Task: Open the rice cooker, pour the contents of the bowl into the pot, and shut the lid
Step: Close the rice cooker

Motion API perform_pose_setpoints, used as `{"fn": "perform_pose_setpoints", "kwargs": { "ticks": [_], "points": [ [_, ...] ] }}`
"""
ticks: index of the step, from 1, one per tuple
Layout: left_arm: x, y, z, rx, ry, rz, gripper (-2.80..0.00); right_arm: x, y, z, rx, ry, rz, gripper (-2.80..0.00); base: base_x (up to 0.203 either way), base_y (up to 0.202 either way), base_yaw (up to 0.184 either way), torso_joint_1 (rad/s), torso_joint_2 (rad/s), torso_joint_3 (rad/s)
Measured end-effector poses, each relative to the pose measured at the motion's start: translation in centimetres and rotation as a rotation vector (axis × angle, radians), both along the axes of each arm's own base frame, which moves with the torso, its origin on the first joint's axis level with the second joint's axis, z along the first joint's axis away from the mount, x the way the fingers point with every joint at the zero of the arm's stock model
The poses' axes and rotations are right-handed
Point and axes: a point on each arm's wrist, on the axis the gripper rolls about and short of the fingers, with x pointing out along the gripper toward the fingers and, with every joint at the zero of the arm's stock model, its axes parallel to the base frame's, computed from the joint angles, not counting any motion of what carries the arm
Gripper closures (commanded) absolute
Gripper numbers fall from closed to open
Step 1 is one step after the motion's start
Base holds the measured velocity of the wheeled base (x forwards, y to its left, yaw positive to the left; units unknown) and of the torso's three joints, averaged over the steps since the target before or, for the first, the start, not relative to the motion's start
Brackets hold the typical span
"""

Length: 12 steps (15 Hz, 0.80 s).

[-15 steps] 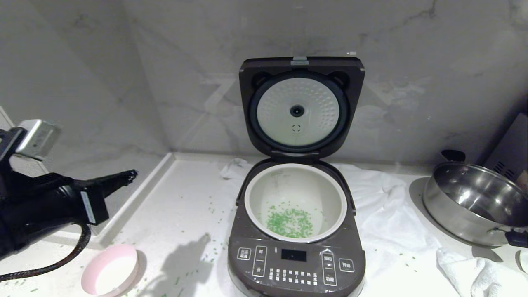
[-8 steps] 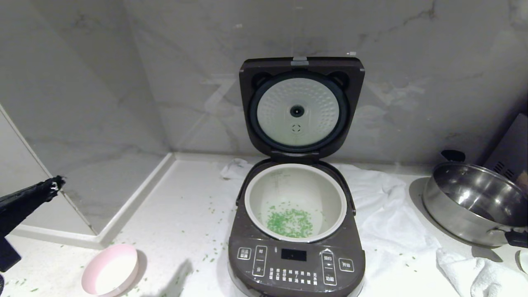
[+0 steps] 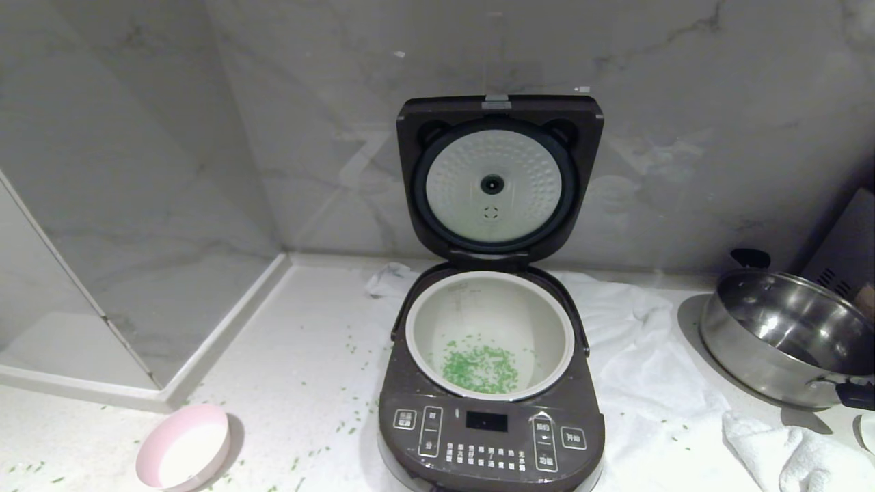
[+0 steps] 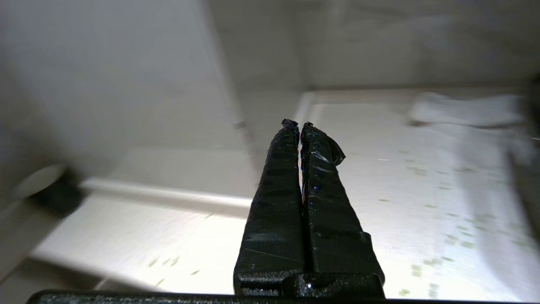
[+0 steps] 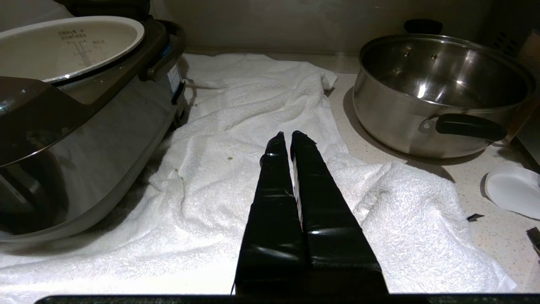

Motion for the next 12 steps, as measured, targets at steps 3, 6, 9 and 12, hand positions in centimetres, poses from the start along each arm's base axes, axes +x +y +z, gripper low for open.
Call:
{"fn": "perform_pose_setpoints", "kwargs": {
  "ticks": [3, 6, 9, 12],
  "points": [
    [-1.0, 0.1, -3.7, 0.001, 0.022, 0.077, 0.0, 0.0, 0.0, 0.0, 0.001, 0.0, 0.0, 0.0, 0.0, 0.0, 0.0, 0.0, 0.0, 0.0],
    [-2.1, -0.1, -7.6, -0.034, 0.034, 0.002, 0.0, 0.0, 0.0, 0.0, -0.004, -0.003, 0.0, 0.0, 0.0, 0.0, 0.0, 0.0, 0.0, 0.0],
    [-2.3, -0.4, -9.8, -0.201, 0.061, -0.185, 0.0, -0.7, 0.0, 2.5, -0.007, -0.094, -0.003, 0.0, 0.0, 0.0, 0.0, 0.0, 0.0, 0.0],
    [-2.4, -0.5, -9.9, -0.176, 0.028, -0.218, 0.0, -1.3, 0.0, 7.4, 0.038, -0.153, 0.017, 0.0, 0.0, 0.0, 0.0, 0.0, 0.0, 0.0]
  ]
}}
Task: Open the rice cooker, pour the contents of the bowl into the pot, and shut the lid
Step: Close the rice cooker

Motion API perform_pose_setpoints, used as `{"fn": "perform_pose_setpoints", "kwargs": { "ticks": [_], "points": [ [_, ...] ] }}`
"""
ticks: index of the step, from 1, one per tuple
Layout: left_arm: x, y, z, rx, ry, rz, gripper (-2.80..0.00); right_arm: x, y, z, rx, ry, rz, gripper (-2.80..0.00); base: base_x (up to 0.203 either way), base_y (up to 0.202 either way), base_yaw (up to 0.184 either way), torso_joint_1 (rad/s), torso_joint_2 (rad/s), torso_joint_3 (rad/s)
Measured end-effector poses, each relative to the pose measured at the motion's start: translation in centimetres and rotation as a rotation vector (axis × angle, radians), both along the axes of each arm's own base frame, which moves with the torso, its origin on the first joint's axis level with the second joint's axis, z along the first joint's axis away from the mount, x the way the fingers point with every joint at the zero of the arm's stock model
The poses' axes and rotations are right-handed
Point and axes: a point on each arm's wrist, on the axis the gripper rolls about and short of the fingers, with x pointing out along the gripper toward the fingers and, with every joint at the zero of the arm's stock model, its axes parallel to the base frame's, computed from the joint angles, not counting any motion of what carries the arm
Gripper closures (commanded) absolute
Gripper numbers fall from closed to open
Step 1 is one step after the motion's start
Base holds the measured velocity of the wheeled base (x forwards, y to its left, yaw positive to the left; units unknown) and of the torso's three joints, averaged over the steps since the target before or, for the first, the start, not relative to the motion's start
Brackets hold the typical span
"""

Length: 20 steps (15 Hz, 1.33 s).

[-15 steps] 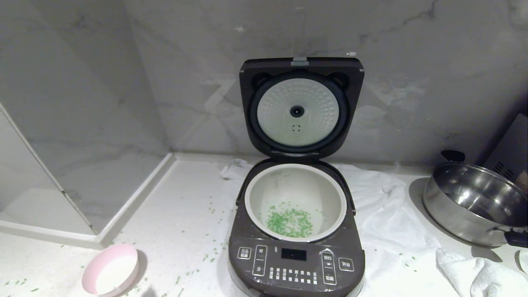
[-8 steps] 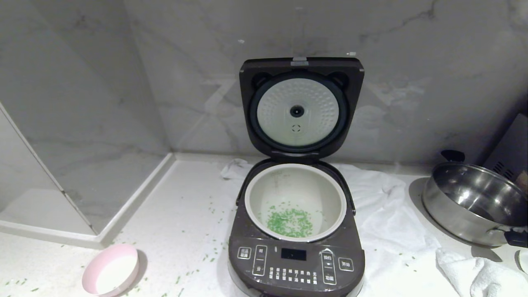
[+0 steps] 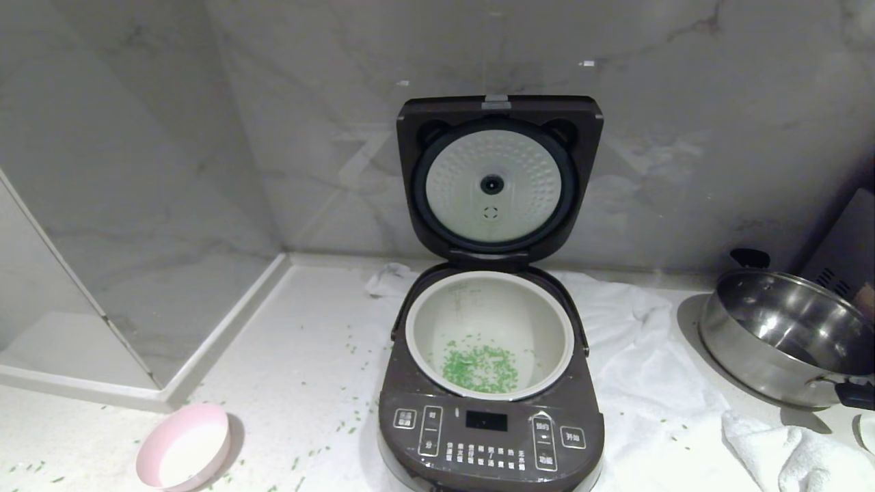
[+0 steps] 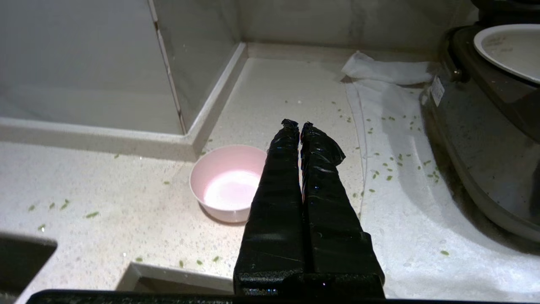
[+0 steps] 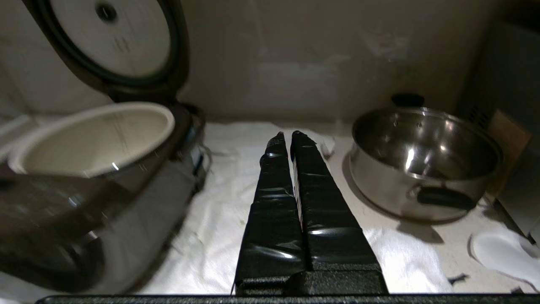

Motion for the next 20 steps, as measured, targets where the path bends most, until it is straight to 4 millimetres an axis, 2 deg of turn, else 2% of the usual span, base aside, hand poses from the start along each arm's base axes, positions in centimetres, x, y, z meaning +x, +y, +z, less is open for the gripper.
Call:
{"fn": "perform_pose_setpoints", "kwargs": {
  "ticks": [3, 5, 8, 11, 13, 15, 20],
  "points": [
    [0.0, 0.0, -0.1, 0.0, -0.004, 0.006, 0.0, 1.5, 0.1, 7.2, 0.068, -0.002, 0.064, 0.0, 0.0, 0.0, 0.0, 0.0, 0.0, 0.0],
    [0.0, 0.0, -0.2, 0.001, 0.003, 0.008, 0.0, 4.2, 0.2, 12.5, 0.109, 0.009, 0.12, 0.0, 0.0, 0.0, 0.0, 0.0, 0.0, 0.0],
    [0.0, 0.0, -0.4, -0.003, 0.021, 0.009, 0.0, 10.0, 0.6, 19.8, 0.176, 0.013, 0.199, 0.0, 0.0, 0.0, 0.0, 0.0, 0.0, 0.0],
    [0.0, 0.0, -0.4, -0.005, 0.022, 0.009, 0.0, 16.8, 0.8, 24.6, 0.245, 0.017, 0.238, 0.0, 0.0, 0.0, 0.0, 0.0, 0.0, 0.0],
    [0.0, 0.0, -0.4, -0.005, 0.022, 0.008, 0.0, 21.1, 0.7, 26.3, 0.298, 0.023, 0.249, 0.0, 0.0, 0.0, 0.0, 0.0, 0.0, 0.0],
    [0.0, 0.0, -0.4, -0.005, 0.022, 0.009, 0.0, 24.9, 0.5, 26.9, 0.375, 0.057, 0.304, 0.0, 0.0, 0.0, 0.0, 0.0, 0.0, 0.0],
    [0.0, 0.0, -0.4, -0.005, 0.029, 0.01, 0.0, 32.6, 0.7, 24.7, 0.545, 0.261, 0.508, 0.0, 0.0, 0.0, 0.0, 0.0, 0.0, 0.0]
  ]
}}
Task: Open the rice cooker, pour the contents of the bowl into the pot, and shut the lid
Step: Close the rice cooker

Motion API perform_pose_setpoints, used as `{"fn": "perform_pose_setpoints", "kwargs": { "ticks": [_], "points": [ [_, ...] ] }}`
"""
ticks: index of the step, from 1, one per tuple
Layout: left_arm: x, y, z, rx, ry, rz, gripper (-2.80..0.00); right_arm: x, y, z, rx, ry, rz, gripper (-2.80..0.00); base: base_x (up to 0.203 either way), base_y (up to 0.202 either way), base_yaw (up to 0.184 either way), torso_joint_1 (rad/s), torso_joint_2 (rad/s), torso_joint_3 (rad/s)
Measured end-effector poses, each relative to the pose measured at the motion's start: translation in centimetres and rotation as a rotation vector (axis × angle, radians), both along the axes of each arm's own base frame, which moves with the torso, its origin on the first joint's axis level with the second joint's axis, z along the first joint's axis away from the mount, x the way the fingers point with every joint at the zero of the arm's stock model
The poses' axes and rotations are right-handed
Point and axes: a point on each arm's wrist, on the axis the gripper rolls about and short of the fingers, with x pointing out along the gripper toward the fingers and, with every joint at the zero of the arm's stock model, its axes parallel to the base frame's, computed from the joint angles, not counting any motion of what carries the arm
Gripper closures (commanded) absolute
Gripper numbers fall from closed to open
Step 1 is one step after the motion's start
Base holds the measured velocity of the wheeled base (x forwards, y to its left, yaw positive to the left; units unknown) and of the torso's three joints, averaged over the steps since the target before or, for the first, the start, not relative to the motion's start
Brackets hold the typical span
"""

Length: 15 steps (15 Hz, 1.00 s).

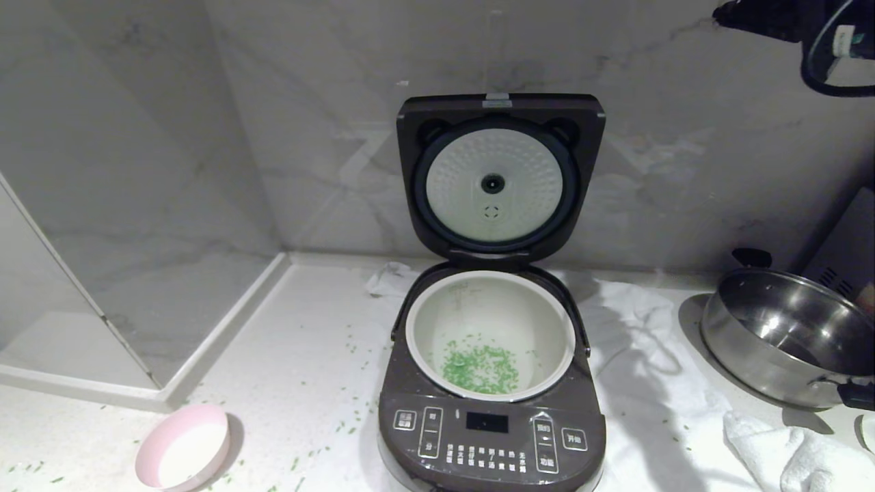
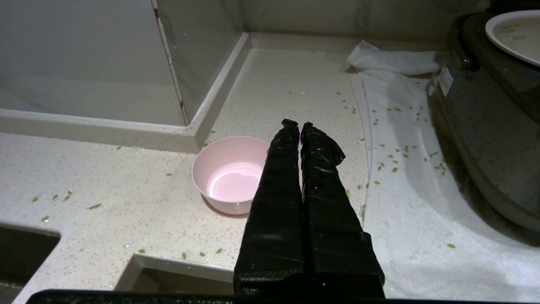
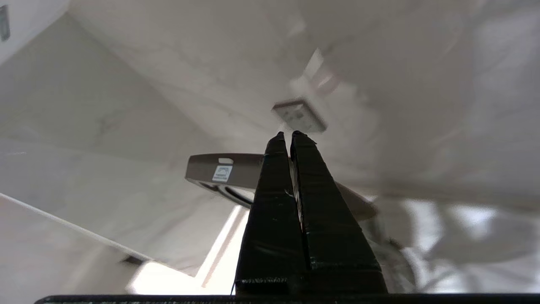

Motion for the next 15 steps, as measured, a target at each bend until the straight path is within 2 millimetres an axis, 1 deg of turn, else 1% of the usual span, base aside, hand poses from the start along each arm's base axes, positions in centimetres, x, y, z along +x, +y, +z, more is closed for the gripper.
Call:
{"fn": "perform_pose_setpoints", "kwargs": {
  "ticks": [2, 4, 11, 15],
  "points": [
    [0.0, 0.0, 0.0, 0.0, 0.0, 0.0, 0.0, 2.8, -0.1, -1.1, 0.046, 0.055, 0.037, 0.0, 0.0, 0.0, 0.0, 0.0, 0.0, 0.0],
    [0.0, 0.0, 0.0, 0.0, 0.0, 0.0, 0.0, 4.5, -0.6, -2.0, 0.056, 0.083, 0.098, 0.0, 0.0, 0.0, 0.0, 0.0, 0.0, 0.0],
    [0.0, 0.0, 0.0, 0.007, -0.001, 0.001, 0.0, 8.2, -0.5, -4.7, 0.101, 0.175, 0.225, 0.0, 0.0, 0.0, 0.0, 0.0, 0.0, 0.0],
    [0.0, 0.0, 0.0, 0.022, -0.004, -0.007, 0.0, 10.3, 0.2, -5.8, 0.109, 0.182, 0.315, 0.0, 0.0, 0.0, 0.0, 0.0, 0.0, 0.0]
  ]
}}
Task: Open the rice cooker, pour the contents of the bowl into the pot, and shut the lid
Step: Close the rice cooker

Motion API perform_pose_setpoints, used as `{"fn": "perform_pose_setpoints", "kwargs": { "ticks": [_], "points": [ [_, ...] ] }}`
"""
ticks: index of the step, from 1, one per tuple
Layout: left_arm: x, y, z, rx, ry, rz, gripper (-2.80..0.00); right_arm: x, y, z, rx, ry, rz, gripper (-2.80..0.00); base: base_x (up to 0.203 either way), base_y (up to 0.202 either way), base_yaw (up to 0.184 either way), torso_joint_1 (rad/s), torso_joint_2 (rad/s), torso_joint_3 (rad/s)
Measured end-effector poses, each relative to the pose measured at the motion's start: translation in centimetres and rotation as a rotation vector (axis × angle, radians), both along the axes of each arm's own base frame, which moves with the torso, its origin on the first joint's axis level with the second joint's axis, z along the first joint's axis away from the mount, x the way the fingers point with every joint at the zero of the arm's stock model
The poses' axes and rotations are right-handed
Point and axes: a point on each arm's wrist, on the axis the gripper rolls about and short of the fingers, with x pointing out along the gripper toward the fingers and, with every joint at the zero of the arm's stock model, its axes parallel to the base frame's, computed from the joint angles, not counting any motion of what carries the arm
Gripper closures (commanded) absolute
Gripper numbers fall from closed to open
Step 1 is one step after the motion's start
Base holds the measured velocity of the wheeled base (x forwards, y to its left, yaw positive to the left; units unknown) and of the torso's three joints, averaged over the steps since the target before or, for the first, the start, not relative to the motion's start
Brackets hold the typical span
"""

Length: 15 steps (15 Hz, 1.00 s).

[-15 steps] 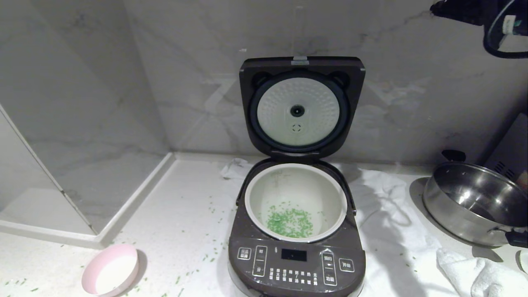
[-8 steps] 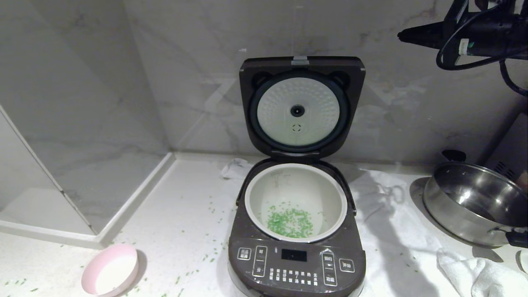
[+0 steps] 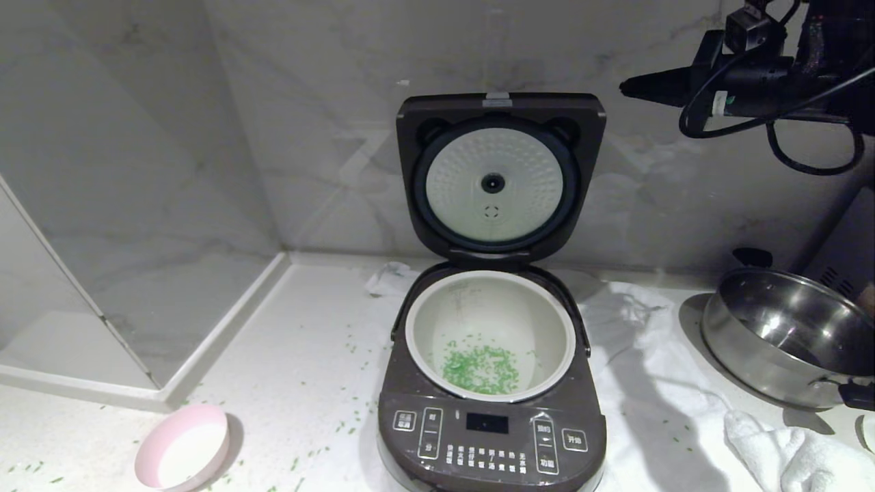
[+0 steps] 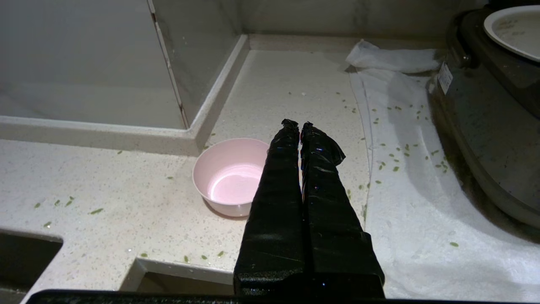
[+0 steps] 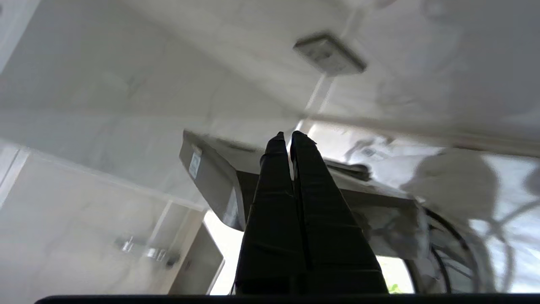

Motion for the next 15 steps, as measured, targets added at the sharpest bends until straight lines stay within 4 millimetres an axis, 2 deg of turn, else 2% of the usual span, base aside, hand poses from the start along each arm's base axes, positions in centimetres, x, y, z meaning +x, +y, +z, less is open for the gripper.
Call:
{"fn": "perform_pose_setpoints", "kwargs": {
  "ticks": [6, 15],
  "points": [
    [0.0, 0.0, 0.0, 0.0, 0.001, -0.002, 0.0, 1.2, 2.5, -1.5, 0.015, 0.042, 0.111, 0.0, 0.0, 0.0, 0.0, 0.0, 0.0, 0.0],
    [0.0, 0.0, 0.0, -0.001, 0.001, -0.001, 0.0, 0.4, 3.2, -3.0, 0.046, 0.173, 0.131, 0.0, 0.0, 0.0, 0.0, 0.0, 0.0, 0.0]
  ]
}}
